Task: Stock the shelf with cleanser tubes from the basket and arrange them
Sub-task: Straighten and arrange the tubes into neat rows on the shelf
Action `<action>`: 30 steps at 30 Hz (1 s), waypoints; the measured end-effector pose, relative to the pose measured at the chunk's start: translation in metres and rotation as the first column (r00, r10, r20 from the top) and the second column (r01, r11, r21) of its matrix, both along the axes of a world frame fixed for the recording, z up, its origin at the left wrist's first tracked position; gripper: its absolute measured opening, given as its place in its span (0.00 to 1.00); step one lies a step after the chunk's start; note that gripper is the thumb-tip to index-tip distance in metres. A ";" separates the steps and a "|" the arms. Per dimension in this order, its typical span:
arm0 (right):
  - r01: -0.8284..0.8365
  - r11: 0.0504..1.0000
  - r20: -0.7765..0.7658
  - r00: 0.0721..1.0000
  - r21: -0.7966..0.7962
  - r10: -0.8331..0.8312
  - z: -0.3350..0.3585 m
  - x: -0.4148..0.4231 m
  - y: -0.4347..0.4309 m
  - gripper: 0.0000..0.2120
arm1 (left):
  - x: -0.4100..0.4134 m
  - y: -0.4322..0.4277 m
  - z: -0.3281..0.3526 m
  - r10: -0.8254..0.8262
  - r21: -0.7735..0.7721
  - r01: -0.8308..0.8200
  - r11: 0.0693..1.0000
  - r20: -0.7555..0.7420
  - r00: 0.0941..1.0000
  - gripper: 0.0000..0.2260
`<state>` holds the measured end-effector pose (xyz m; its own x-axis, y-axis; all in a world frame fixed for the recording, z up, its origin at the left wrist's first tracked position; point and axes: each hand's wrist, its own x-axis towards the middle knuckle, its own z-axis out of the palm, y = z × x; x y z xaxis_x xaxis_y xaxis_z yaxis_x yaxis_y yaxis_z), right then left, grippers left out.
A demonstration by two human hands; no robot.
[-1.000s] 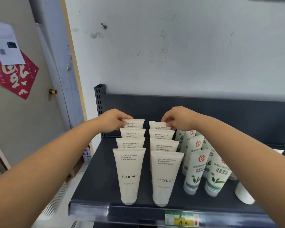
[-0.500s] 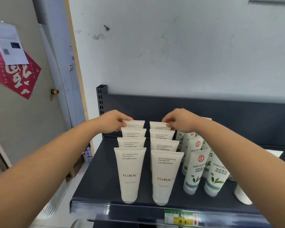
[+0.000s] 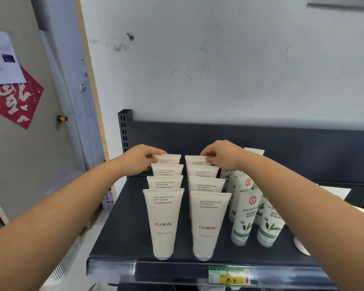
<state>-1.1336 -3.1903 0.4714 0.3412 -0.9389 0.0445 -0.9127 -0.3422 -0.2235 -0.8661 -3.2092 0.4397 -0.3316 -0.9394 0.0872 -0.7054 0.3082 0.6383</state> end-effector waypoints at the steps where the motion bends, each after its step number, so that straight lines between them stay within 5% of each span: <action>1: 0.008 1.000 -0.001 1.000 0.002 -0.008 0.000 0.000 0.001 0.14 | 0.001 0.001 -0.001 -0.008 -0.007 0.008 1.000 0.011 1.000 0.17; 11: 0.098 0.995 0.086 0.991 0.031 -0.101 0.028 -0.027 0.028 0.19 | 0.017 0.007 0.002 -0.022 -0.028 0.020 0.999 -0.069 0.997 0.20; 17: 0.174 0.984 0.183 0.969 -0.034 -0.165 0.032 -0.058 0.062 0.17 | 0.018 0.023 0.025 0.006 -0.092 -0.018 0.996 -0.133 0.991 0.14; 25: 0.219 0.974 0.159 0.965 -0.061 -0.207 0.029 -0.098 0.105 0.13 | -0.036 0.089 0.072 -0.035 -0.349 -0.004 0.937 -0.106 0.994 0.18; 30: 0.165 0.985 0.117 0.981 -0.056 -0.157 0.027 -0.117 0.133 0.11 | -0.106 0.141 0.078 -0.163 -0.356 0.158 0.921 0.016 0.987 0.13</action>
<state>-1.2509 -3.0577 0.4984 0.1753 -0.9750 0.1368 -0.9276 -0.2101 -0.3088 -0.9724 -3.0684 0.5180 -0.4716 -0.7802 0.4109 -0.6195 0.6247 0.4753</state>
